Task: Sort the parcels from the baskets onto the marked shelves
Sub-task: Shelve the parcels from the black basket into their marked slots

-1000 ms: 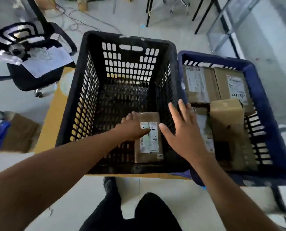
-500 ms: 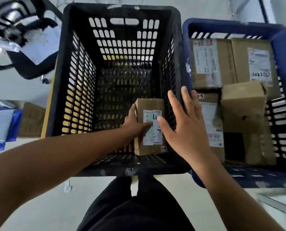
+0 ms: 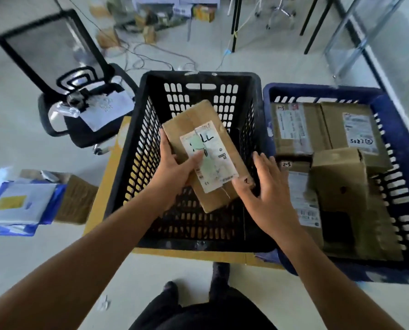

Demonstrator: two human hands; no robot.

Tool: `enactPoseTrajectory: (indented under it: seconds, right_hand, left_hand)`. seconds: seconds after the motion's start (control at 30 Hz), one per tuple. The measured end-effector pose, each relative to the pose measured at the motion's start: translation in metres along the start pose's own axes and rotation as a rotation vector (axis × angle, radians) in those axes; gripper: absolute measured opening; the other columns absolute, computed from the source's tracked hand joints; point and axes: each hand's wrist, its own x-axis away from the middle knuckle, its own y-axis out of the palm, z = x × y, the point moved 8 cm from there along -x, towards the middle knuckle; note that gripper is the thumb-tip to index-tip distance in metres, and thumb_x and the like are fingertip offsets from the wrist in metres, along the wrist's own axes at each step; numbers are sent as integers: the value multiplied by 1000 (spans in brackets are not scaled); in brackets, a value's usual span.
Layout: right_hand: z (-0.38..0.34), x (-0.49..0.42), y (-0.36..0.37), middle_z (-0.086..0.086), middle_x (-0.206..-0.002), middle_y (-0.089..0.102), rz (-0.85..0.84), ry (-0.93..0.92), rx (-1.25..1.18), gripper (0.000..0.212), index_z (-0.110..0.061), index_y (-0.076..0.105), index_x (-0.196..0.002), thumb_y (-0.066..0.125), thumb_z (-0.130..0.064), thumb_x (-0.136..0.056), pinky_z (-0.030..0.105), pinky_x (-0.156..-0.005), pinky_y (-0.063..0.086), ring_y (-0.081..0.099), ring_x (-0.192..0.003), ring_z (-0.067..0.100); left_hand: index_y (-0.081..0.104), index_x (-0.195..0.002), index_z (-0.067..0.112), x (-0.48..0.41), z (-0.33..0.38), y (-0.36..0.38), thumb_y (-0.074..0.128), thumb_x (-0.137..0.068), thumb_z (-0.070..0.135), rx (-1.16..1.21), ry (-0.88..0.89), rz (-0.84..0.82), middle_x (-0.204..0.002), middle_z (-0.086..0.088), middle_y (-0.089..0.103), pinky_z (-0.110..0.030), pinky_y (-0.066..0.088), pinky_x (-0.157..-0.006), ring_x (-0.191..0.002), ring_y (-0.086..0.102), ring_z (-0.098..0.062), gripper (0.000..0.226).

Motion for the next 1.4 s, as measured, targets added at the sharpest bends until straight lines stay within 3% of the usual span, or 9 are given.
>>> enactPoseTrajectory:
  seconds: [0.2,0.43,0.63,0.77,0.9,1.07,1.2,1.3,1.4]
  right_hand:
    - [-43,35,5,-17,-163,37,71,32,-264,79,-45,37,-153,52,-80,-84,56,-129,8,21,-156,7]
    - [-80,104,33,-13,-143,60,227,24,-587,94,-35,27,-159,74,-57,-81,18,-100,53,58,-129,-3]
    - [-72,170,30,-10,-133,68,422,68,-672,75,-34,37,-153,75,-40,-89,34,-92,62,68,-121,11]
    - [-46,224,16,-7,-127,72,468,182,-644,59,-29,50,-142,70,-36,-87,28,-86,60,69,-119,13]
    - [-23,281,24,0,-122,72,385,303,-624,57,-40,54,-135,71,-40,-80,30,-82,60,72,-111,19]
    - [-2,350,27,1,-122,72,382,423,-598,53,-47,63,-128,69,-43,-75,46,-96,59,70,-111,28]
    - [11,406,17,-7,-115,75,389,482,-573,43,-49,68,-118,70,-39,-76,28,-82,59,73,-104,21]
    - [33,461,8,-7,-117,74,427,561,-516,43,-37,66,-127,69,-33,-84,37,-85,63,73,-104,24]
    - [59,527,5,-1,-136,63,485,677,-327,54,-27,54,-146,71,-38,-95,50,-101,56,65,-118,20]
  left_hand:
    - [10,-153,58,40,29,-23,79,-91,24,203,144,13,-126,8,70,-54,60,-87,-114,70,-18,99]
    - [21,-151,48,93,29,-48,78,-90,26,264,249,-142,-126,8,70,-53,58,-94,-119,67,-18,87]
    - [36,-146,38,122,12,-79,74,-83,55,131,191,-286,-125,2,71,-56,52,-100,-116,69,-22,75]
    - [51,-144,32,118,31,-99,59,-87,73,-23,284,-457,-135,7,62,-47,48,-101,-121,61,-15,71]
    - [55,-143,31,158,31,-54,57,-89,73,-352,465,-859,-151,6,53,-53,39,-114,-140,49,-20,68]
    - [36,-138,73,239,-55,13,68,-79,71,-887,148,-1380,-130,41,56,-46,47,-109,-127,56,1,67]
    - [27,-130,84,292,-113,45,72,-81,66,-1009,196,-1463,-121,17,67,-24,58,-84,-100,71,-4,69]
    - [23,-139,77,332,-153,70,74,-86,56,-935,175,-1500,-124,23,62,-10,55,-77,-102,67,9,77]
    - [23,-148,66,373,-198,94,74,-91,45,-879,73,-1492,-134,20,62,-30,60,-91,-114,67,-4,79]
